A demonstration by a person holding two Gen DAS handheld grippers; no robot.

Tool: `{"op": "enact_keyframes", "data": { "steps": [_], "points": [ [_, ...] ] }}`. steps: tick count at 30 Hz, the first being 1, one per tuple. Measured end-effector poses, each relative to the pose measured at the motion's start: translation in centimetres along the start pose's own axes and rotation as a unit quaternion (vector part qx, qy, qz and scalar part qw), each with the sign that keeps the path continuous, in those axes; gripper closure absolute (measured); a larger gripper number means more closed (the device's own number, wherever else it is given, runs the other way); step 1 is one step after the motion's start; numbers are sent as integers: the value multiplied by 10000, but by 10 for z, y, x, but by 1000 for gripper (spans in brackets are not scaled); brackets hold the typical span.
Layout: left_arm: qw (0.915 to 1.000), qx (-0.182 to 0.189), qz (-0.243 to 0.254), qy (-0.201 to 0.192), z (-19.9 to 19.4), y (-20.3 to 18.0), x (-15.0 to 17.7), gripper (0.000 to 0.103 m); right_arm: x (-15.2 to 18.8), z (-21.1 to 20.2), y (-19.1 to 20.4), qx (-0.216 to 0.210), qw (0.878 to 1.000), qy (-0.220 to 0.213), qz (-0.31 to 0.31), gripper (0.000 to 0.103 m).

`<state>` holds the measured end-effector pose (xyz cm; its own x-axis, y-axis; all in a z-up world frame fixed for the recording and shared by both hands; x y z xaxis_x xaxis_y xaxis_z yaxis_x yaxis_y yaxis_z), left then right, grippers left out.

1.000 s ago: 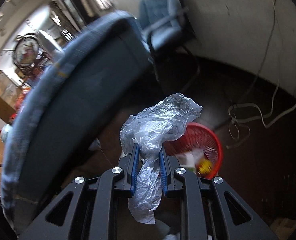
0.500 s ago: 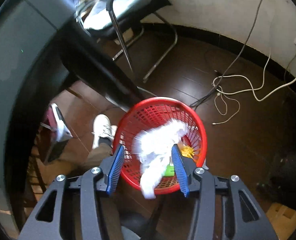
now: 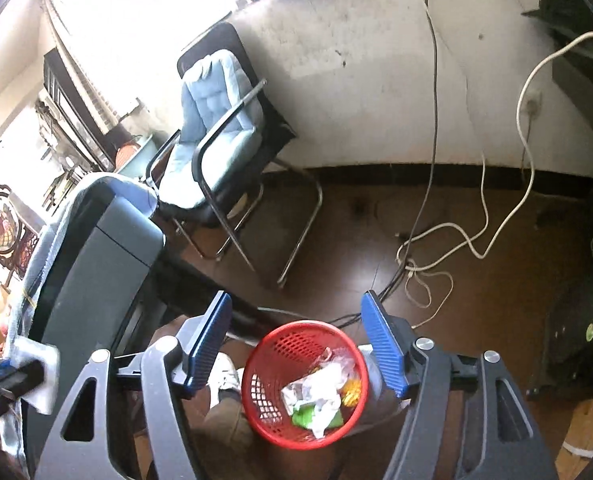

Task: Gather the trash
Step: 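Carry container and bag to the red wastebasket and open both tools, then move both tools back from the wastebasket to the table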

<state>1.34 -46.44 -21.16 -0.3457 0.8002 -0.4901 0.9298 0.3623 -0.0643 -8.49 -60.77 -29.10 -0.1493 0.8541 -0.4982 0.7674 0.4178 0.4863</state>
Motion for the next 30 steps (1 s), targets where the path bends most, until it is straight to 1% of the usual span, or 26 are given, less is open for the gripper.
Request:
{"op": "enact_keyframes", "data": {
  "steps": [4,6,7,8,11,13,16,18,21,25,30],
  "points": [
    [9995,83,123,277,36,-18,-1,49,0,3,-4,42,10000,-11,-42,37],
    [9993,-15,146,330,48,-21,-3,42,0,3,-5,-30,10000,34,33,37],
    [9994,-72,134,316,51,-21,-5,31,0,3,-7,-61,9999,44,74,37],
    [9995,-88,110,294,52,-20,-6,24,-1,0,-5,-74,9999,49,97,37],
    [9997,-160,86,141,46,-17,-9,14,0,2,-8,-89,9998,78,158,36],
    [9993,-346,127,-11,38,-13,-10,10,1,5,-8,-127,9996,141,214,35],
    [9985,-498,191,-134,26,-11,-12,9,6,9,-5,-243,9989,256,312,35],
    [9982,-544,207,-167,21,-11,-11,9,6,7,-2,-256,9990,241,272,35],
    [9978,-599,194,-207,12,-7,-10,9,7,2,9,-285,9993,190,128,34],
    [9972,-687,127,-280,-1,3,-9,9,9,-6,28,-313,9993,146,-138,30],
    [9961,-767,-21,-441,-23,16,-8,9,16,-12,41,-215,9984,248,-470,25]
  ]
}}
Point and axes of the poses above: each gripper's, at about its wrist camera, not at the fingertips, and z roughly the way its jaws point, y to its left, x to its underside, the point moved 9 cm from there along z, roughly the way its jaws point, and after that the axes turned 2 degrees about y, right-handed, at the moved point
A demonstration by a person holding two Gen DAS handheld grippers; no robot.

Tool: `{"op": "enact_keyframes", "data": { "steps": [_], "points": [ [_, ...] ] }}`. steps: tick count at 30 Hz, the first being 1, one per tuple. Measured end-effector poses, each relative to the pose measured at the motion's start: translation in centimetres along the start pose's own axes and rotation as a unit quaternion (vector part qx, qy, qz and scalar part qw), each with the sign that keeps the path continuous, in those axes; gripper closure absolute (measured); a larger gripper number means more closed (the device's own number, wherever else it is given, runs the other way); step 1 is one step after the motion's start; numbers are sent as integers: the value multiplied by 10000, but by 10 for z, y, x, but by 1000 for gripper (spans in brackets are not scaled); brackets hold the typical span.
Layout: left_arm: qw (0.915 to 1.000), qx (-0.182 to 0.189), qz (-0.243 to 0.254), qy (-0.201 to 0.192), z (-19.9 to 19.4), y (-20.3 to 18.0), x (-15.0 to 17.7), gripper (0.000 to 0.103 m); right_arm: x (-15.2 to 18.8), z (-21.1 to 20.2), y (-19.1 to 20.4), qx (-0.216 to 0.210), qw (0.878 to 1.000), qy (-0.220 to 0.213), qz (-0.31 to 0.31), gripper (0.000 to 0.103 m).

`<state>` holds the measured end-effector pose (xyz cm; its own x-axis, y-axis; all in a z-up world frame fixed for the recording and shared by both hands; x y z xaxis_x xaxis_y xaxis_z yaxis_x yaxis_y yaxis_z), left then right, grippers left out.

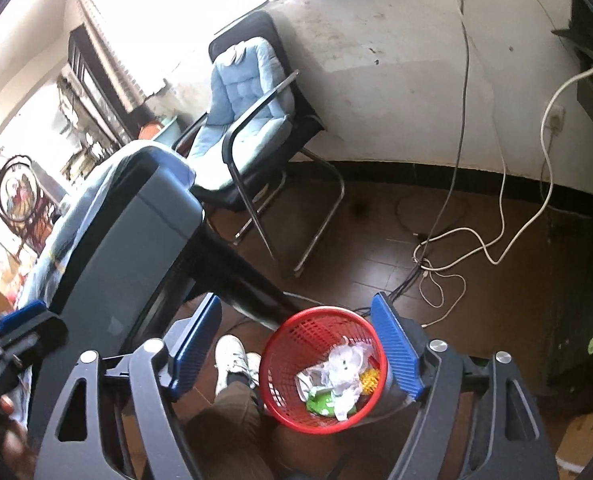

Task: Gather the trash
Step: 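Move both tools back from the wastebasket to the table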

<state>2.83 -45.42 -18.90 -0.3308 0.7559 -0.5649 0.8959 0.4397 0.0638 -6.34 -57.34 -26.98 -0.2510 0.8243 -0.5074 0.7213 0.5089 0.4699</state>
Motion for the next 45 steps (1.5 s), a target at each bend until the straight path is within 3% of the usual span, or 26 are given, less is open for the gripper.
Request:
{"op": "enact_keyframes", "data": {
  "steps": [6,13,25,31,37,41,45],
  "points": [
    [9996,-82,-149,-217,-27,16,-1,9,1,-13,13,293,9985,82,-452,15],
    [9977,-326,-292,-518,-66,49,5,7,-13,-62,42,352,9941,-500,-898,6],
    [9835,-1452,-774,-753,-140,171,49,7,-9,-108,98,-97,9881,-831,-1291,6],
    [9667,-2246,-1136,-470,-169,261,98,7,1,-116,131,-248,9847,-797,-1531,6],
    [9572,-2318,-1731,-31,-194,337,162,7,12,-106,156,-379,9818,-571,-1774,6],
    [9573,-2261,-1784,234,-199,358,194,7,20,-98,166,-396,9804,-449,-1878,6],
    [9667,-2064,-1432,495,-190,353,209,7,23,-95,174,-440,9795,-366,-1930,6]
  ]
}}
Point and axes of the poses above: each gripper's, at about its wrist camera, not at the fingertips, and z roughly the way its jaws point, y to its left, x to its underside, the point moved 9 cm from there along z, roughly the way its jaws point, and after that the axes turned 2 degrees about y, right-handed, at the moved point
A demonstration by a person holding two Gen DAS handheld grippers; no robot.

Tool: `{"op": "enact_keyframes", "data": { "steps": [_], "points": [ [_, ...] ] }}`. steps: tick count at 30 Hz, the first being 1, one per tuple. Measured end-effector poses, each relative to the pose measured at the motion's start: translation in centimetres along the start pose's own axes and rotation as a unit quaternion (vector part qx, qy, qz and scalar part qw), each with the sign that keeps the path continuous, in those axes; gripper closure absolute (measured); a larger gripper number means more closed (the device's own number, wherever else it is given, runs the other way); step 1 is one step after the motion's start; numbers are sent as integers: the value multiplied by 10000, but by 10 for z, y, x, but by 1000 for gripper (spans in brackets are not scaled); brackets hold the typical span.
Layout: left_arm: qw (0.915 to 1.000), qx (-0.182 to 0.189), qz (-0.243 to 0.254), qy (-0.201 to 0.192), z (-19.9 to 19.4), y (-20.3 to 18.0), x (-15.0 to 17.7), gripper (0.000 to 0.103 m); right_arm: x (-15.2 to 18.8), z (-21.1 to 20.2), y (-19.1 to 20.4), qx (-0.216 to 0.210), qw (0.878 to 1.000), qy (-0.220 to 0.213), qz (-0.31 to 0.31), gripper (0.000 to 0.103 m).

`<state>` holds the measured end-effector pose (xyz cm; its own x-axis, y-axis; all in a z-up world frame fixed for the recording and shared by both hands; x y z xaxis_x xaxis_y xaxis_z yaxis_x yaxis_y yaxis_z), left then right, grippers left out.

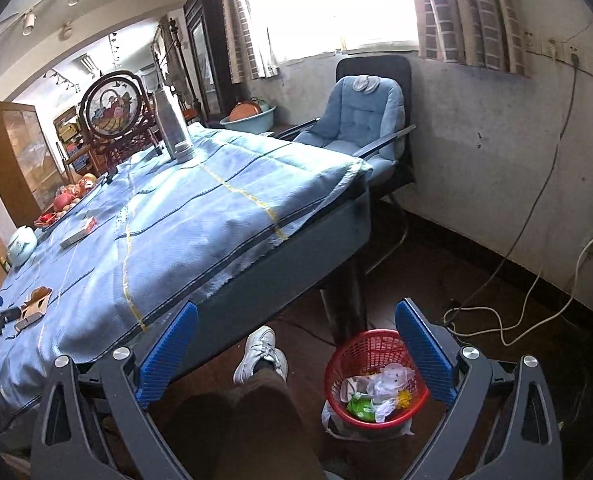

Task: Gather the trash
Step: 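Move both tools back from the wastebasket to the table, then reach the left tool to the brown cardboard piece on the cloth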

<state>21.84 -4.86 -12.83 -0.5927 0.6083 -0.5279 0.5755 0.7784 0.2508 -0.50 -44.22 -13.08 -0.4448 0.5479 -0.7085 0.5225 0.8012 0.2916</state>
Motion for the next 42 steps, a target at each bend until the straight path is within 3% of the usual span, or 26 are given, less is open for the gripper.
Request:
{"op": "enact_keyframes", "data": {
  "steps": [6,12,15,19,22,33,37,42],
  "points": [
    [9971,-319,687,64,15,-18,5,7,-3,-1,4,21,10000,-17,-44,6],
    [9976,-347,575,196,35,-10,-19,7,-4,0,6,6,10000,-12,-55,6],
    [9978,-519,118,401,53,8,-39,7,-4,1,12,-51,10000,15,-69,6],
    [9918,111,-1070,697,71,37,-54,7,-8,-4,28,-113,9995,-57,-273,6],
    [9900,306,-1270,539,65,44,-54,7,-14,-6,45,-202,9987,-126,-459,6],
    [9904,778,-1043,458,58,29,-34,7,-39,19,174,-1480,9820,200,-1152,6],
    [9902,751,-974,659,67,27,-29,7,-51,35,238,-1958,9668,378,-1594,6],
    [9918,699,-878,616,67,26,-26,6,-59,64,313,-2162,9443,496,-2431,6]
  ]
}}
Point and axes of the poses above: each gripper's, at about its wrist camera, not at the fingertips, and z roughly the way its jaws point, y to its left, x to its underside, the point moved 9 cm from there along z, roughly the way its jaws point, and after that the axes turned 2 degrees about y, right-handed, at the moved point
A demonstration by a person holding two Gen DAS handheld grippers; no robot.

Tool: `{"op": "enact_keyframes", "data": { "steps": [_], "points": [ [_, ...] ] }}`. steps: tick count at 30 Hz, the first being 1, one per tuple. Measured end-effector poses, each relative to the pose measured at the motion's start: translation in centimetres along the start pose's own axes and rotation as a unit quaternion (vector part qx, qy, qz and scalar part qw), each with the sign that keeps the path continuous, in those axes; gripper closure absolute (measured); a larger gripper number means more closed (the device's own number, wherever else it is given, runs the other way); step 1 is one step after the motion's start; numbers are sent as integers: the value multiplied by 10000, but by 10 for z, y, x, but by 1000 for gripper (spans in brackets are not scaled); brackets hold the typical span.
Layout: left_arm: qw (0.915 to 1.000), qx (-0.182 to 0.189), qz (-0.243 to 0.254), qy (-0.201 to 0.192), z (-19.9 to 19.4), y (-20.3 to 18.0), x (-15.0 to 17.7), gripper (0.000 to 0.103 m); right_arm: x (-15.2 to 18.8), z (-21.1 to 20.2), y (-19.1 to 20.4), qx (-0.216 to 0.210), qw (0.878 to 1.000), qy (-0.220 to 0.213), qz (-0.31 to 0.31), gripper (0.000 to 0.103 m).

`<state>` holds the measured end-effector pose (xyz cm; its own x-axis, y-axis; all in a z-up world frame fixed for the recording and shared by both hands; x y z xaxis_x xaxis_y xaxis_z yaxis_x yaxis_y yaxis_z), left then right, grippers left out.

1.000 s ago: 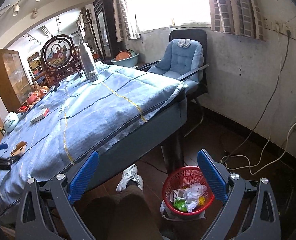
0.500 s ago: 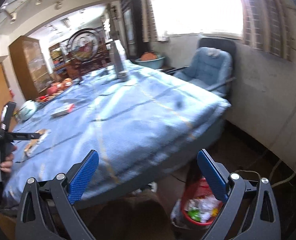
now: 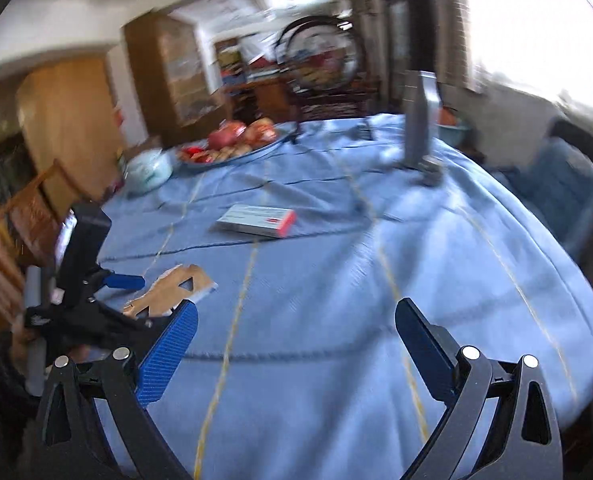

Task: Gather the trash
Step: 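Reach the left tool to the brown cardboard piece on the cloth, then grasp the cardboard with the left tool while the right tool grasps the white medicine box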

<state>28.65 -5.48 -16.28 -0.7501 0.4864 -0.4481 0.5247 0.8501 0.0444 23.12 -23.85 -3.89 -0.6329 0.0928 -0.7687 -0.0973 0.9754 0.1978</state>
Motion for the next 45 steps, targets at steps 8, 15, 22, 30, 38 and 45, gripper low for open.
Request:
{"op": "enact_keyframes", "data": {
  "steps": [8,15,22,30,38,45],
  "points": [
    [9983,263,484,-170,1,-1,-3,5,-25,86,34,-216,9919,653,-1072,6],
    [9984,244,473,-169,1,-3,-4,5,-48,151,49,-340,9792,983,-1740,6],
    [9986,226,436,-172,1,-3,-4,5,-63,196,52,-505,9691,1239,-2074,6],
    [9986,229,442,-171,1,-3,-5,5,-59,210,55,-942,9645,1487,-1968,31],
    [9986,227,445,-171,1,-3,-4,5,-23,153,11,-623,9730,1838,-1249,47],
    [9986,228,443,-170,1,-3,-5,5,-14,110,9,-318,9774,1279,-1650,18]
  ]
}}
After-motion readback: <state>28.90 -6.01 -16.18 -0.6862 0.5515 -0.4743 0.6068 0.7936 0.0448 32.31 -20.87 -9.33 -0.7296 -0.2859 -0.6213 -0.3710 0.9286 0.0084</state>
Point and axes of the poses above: each gripper's, at about its wrist camera, not at the fingertips, and z roughly the way its jaws point, y to its left, x to its underside, the point moved 9 cm from there along z, roughly the way its jaws point, and after that the axes turned 2 degrees about y, right-handed, at the moved point
